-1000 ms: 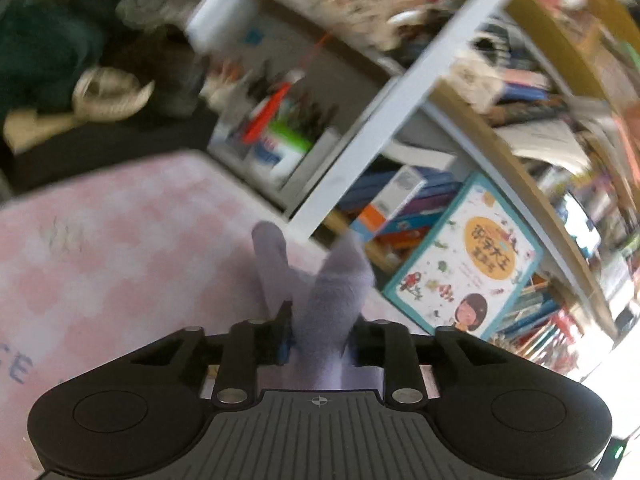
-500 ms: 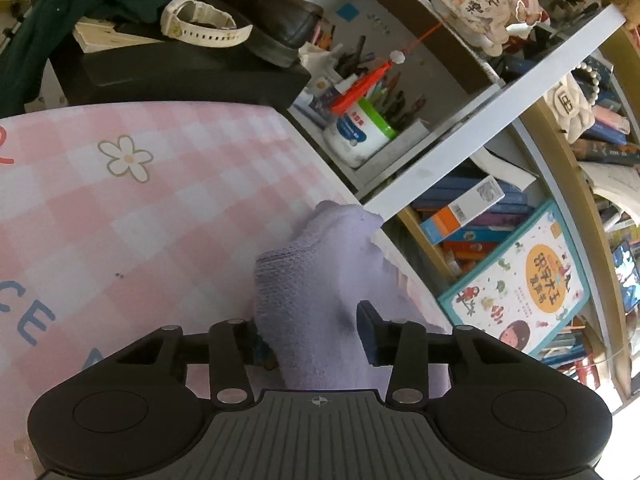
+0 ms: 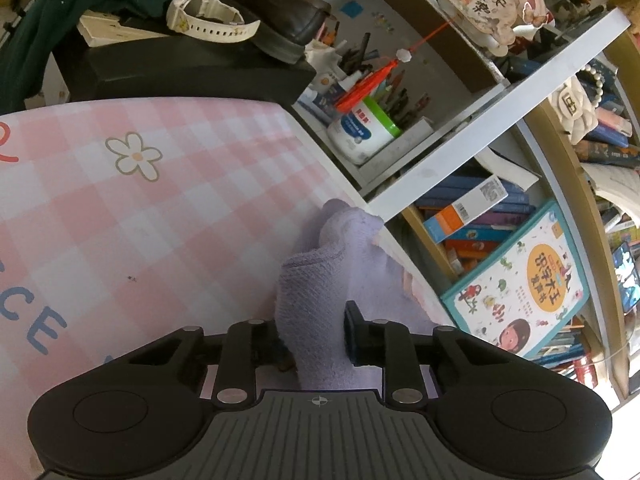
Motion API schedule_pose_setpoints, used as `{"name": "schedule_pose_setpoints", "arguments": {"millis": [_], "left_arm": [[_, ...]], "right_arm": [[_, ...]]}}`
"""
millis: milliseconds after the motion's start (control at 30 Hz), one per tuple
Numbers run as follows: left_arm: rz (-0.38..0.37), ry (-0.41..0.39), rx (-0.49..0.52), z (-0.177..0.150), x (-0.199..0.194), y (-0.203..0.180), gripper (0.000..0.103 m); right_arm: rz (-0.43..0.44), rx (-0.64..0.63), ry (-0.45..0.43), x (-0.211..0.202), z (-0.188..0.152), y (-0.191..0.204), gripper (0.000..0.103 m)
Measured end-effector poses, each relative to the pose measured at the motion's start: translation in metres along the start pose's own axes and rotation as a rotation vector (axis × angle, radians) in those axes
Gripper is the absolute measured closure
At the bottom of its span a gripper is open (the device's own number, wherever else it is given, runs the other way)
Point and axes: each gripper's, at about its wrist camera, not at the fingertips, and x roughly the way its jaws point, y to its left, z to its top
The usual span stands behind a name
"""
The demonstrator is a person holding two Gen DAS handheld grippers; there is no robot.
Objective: Fold clothes
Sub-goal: 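Lift the lavender end with the left tool and fold it onto the pink half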
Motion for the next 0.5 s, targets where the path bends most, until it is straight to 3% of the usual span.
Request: {"name": "schedule_pose_setpoints", "arguments": {"millis": [200,500], "left_arm": [[-0.013,-0.002,0.028,0.006,-0.007,-0.014,0.085],[-0.036,-0.043,0.125,0.007,-0.019,-0.062,0.086]], "right_arm": [[0.09,-0.002,0.042,0.003,0.0,-0.013,0.039],[0.099,0.006,0.037,0.005,-0.008,-0.015,0.038]]}}
